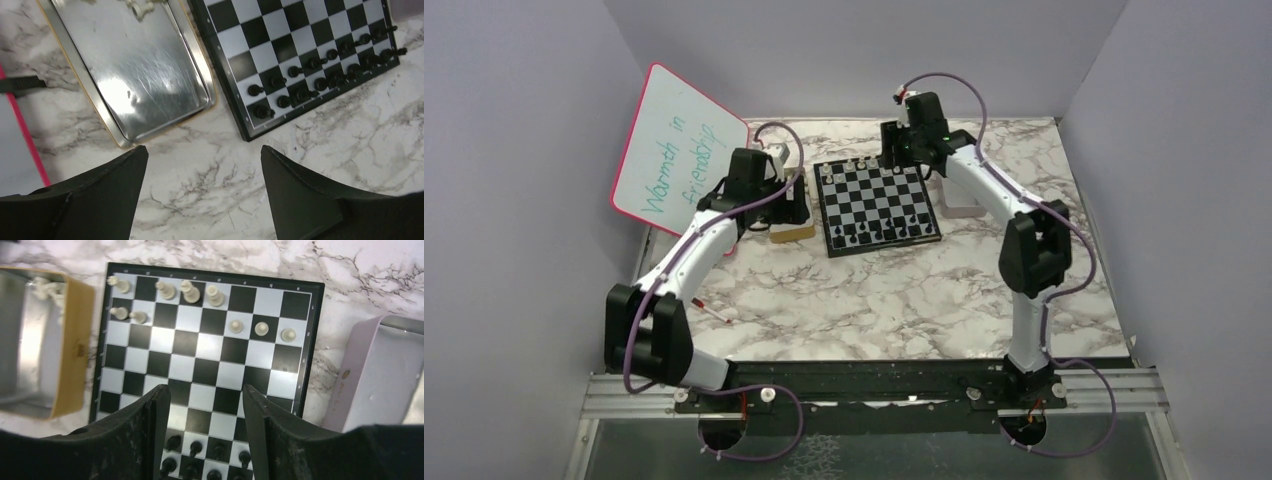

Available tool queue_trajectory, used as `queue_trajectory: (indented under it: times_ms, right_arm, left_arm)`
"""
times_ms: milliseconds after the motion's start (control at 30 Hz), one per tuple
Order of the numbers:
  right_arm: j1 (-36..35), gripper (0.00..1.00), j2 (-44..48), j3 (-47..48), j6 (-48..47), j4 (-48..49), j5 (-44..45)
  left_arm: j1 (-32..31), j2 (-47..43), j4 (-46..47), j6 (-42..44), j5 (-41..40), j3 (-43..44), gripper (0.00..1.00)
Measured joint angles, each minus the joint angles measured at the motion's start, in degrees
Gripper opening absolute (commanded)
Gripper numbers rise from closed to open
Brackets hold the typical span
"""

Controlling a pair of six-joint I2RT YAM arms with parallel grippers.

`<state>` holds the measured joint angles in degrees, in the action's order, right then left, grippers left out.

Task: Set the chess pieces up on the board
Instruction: Pick up the chess piece from the storage box.

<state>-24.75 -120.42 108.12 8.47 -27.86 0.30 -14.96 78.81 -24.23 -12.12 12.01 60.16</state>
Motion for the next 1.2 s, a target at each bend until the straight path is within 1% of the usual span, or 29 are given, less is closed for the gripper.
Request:
queue_trajectory:
  times_ms: [133, 200, 300, 367, 467, 533, 667, 800, 1000, 1200]
  right_arm:
    - [0.00, 0.63, 10.12, -9.25, 1.31, 3.39, -2.91]
    - [0.00, 0.63, 14.95, -14.03, 2.10, 5.22, -4.33]
    - [0.00, 0.63, 20.33, -20.13, 3.26, 7.80, -6.71]
    - [0.00, 0.63, 24.22, -25.18, 4.22, 9.55, -8.92]
    - [0.00, 0.63, 28.44, -30.58, 5.16, 11.21, -11.17]
    - [0.00, 0.63, 30.71, -33.29, 5.64, 11.98, -12.11]
    - [0.00, 0.63, 33.35, -35.87, 6.14, 13.31, -13.22]
    - [0.00, 0.63, 34.51, -36.30, 6.49, 14.45, -13.66]
    - [0.00, 0.63, 34.62, -36.41, 6.51, 15.17, -14.12]
    - [0.00, 0.63, 34.62, -36.50, 6.51, 15.19, -14.62]
  left_arm:
    - [0.35, 7.74, -0.92, 4.00, -2.05, 7.87, 0.81]
    - [0.66, 11.63, -1.62, 7.08, -2.64, 11.82, 0.78]
    - [1.09, 16.22, -2.19, 9.86, -4.33, 16.92, 0.66]
    - [1.84, 20.13, -2.47, 10.27, -6.14, 21.09, 0.55]
    - [2.73, 24.41, -2.25, 9.79, -8.59, 25.05, 0.36]
    - [3.28, 27.39, -2.25, 8.96, -10.49, 27.30, 0.31]
    - [3.50, 32.96, -1.49, 7.17, -13.09, 30.77, 0.31]
    - [3.48, 36.83, 0.02, 5.42, -15.63, 31.34, 0.31]
    - [3.48, 39.93, 2.34, 4.31, -19.02, 31.43, 0.32]
    - [3.48, 42.36, 4.24, 4.26, -20.55, 33.97, 0.32]
